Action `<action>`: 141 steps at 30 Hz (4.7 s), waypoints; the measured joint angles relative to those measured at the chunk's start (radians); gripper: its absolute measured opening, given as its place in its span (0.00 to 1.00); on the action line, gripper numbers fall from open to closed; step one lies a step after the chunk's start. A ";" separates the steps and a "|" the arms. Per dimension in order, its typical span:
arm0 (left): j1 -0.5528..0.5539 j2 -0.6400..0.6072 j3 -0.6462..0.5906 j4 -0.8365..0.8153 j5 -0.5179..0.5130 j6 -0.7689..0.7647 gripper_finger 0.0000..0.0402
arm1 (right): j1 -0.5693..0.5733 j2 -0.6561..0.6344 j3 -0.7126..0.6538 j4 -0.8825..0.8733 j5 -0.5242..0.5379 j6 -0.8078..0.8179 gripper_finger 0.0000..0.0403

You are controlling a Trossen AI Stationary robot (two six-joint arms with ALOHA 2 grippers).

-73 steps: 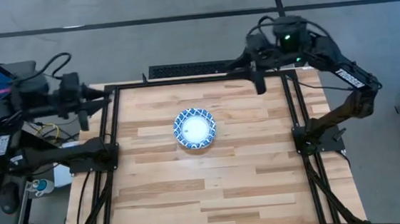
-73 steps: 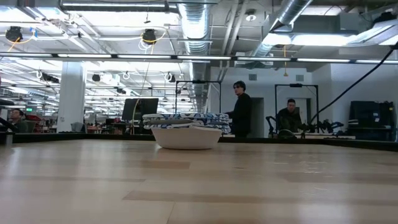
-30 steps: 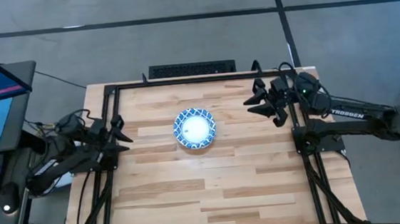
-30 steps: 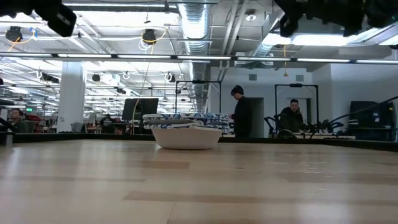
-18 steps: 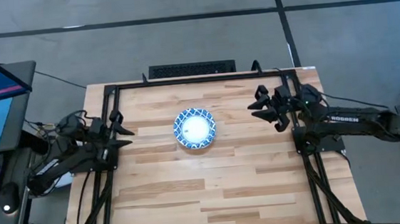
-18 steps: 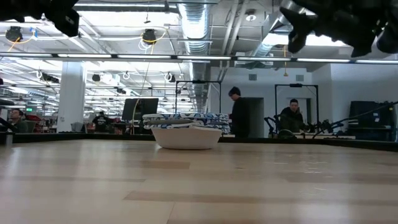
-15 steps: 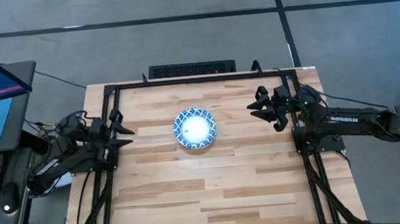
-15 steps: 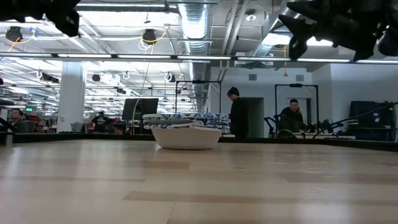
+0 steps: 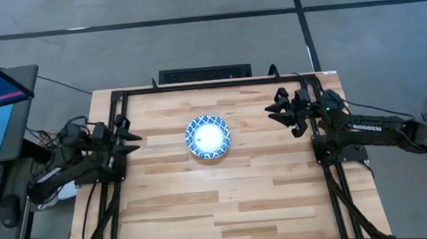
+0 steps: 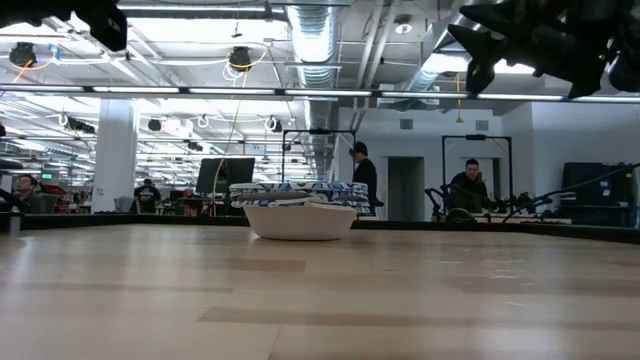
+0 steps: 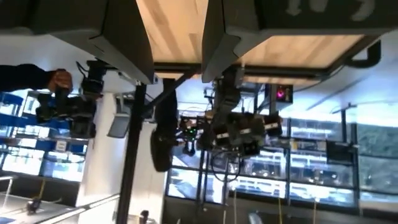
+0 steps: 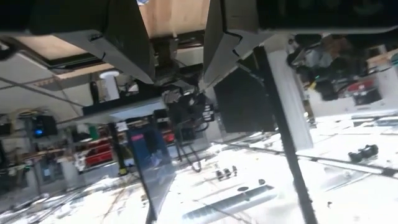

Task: Nest bowls inside each other
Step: Return to Home Position

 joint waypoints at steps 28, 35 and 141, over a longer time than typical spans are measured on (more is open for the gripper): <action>-0.287 0.184 0.000 0.013 -0.079 0.069 0.31 | -0.056 0.001 0.000 0.044 0.014 -0.004 0.39; -0.306 0.184 0.000 -0.075 -0.179 0.159 0.31 | -0.017 0.010 0.000 -0.137 0.020 -0.139 0.39; -0.305 0.184 0.000 -0.042 -0.220 0.050 0.31 | 0.349 -0.682 0.001 -0.867 0.131 -0.200 0.39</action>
